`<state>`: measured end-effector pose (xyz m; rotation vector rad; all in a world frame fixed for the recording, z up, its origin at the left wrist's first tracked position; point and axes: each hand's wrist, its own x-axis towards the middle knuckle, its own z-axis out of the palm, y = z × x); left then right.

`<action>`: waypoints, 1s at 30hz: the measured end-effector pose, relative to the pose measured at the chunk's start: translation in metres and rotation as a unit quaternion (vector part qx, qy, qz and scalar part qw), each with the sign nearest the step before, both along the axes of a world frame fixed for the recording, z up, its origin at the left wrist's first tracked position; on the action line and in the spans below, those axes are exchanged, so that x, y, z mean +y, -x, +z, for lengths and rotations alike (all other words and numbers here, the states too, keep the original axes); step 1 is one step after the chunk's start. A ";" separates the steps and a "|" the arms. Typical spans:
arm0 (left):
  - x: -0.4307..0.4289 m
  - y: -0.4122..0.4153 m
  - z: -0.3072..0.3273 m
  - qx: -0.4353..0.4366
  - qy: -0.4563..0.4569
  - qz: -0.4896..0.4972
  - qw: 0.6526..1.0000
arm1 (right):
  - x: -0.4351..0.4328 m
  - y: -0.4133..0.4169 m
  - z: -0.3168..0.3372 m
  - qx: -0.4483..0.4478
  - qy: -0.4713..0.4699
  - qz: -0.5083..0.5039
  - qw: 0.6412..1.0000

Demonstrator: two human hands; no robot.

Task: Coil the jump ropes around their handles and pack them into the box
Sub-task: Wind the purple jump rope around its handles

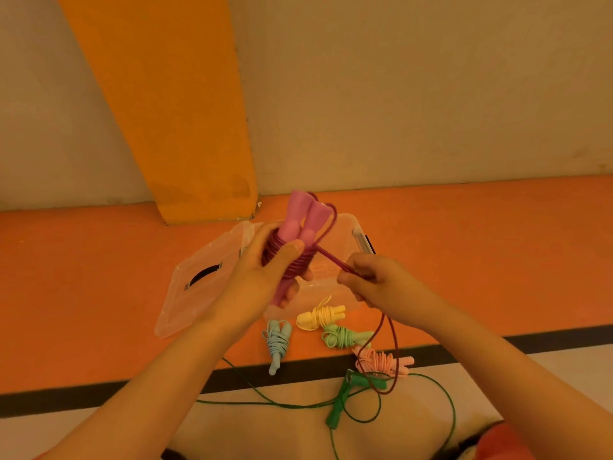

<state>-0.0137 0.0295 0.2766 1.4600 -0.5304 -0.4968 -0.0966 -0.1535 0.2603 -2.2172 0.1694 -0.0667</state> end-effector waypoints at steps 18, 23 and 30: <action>0.003 0.001 -0.022 -0.296 -0.393 -0.145 0.859 | 0.024 -0.006 0.013 -0.187 0.248 0.172 0.935; 0.007 0.003 -0.017 -0.325 -0.419 -0.191 0.826 | 0.029 -0.005 0.004 -0.155 0.216 0.192 0.945; 0.004 0.008 -0.023 -0.335 -0.376 -0.129 0.854 | 0.020 -0.007 0.011 -0.129 0.116 0.139 0.975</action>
